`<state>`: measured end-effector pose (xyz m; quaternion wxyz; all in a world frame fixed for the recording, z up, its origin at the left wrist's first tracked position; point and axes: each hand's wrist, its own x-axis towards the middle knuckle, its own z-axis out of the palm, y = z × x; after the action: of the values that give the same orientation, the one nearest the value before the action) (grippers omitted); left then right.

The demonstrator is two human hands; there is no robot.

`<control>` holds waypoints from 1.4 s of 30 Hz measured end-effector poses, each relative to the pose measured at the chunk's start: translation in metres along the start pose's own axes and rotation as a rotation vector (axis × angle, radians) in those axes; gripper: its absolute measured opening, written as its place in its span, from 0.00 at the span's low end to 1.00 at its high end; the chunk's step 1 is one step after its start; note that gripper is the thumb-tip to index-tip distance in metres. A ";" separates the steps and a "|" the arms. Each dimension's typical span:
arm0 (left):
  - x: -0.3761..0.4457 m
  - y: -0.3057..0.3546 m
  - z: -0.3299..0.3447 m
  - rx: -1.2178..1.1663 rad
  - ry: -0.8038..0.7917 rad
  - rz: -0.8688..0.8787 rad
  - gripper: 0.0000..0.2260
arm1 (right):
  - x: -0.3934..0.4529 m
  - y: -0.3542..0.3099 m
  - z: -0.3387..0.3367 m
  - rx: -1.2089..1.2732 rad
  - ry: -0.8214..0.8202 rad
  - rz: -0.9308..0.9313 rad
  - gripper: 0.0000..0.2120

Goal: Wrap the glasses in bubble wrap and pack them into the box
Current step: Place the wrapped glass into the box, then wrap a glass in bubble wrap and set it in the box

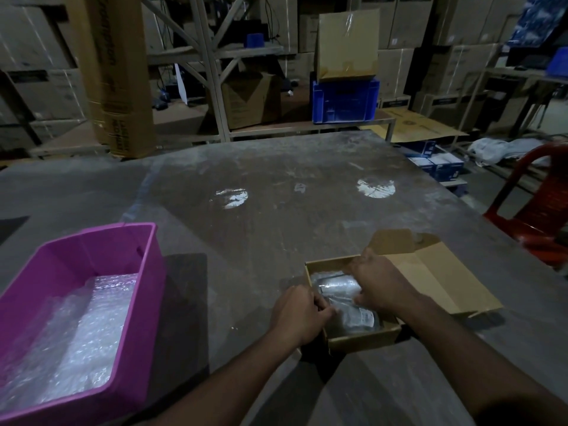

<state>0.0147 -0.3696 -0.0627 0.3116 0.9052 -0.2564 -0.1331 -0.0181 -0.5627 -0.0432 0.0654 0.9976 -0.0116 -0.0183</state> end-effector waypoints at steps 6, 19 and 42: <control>-0.010 -0.003 0.008 -0.045 0.056 -0.034 0.11 | 0.001 0.004 0.005 -0.003 0.022 -0.066 0.26; -0.018 0.000 0.005 0.041 0.101 -0.020 0.12 | 0.002 0.008 0.007 0.064 0.022 -0.059 0.27; -0.077 -0.060 -0.107 -0.303 0.486 -0.084 0.05 | -0.001 -0.125 -0.055 0.849 0.207 -0.105 0.11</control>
<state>0.0165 -0.2335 -0.0119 0.4899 0.8635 -0.1139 0.0379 -0.0147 -0.4315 -0.0047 -0.3507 0.9318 0.0391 0.0851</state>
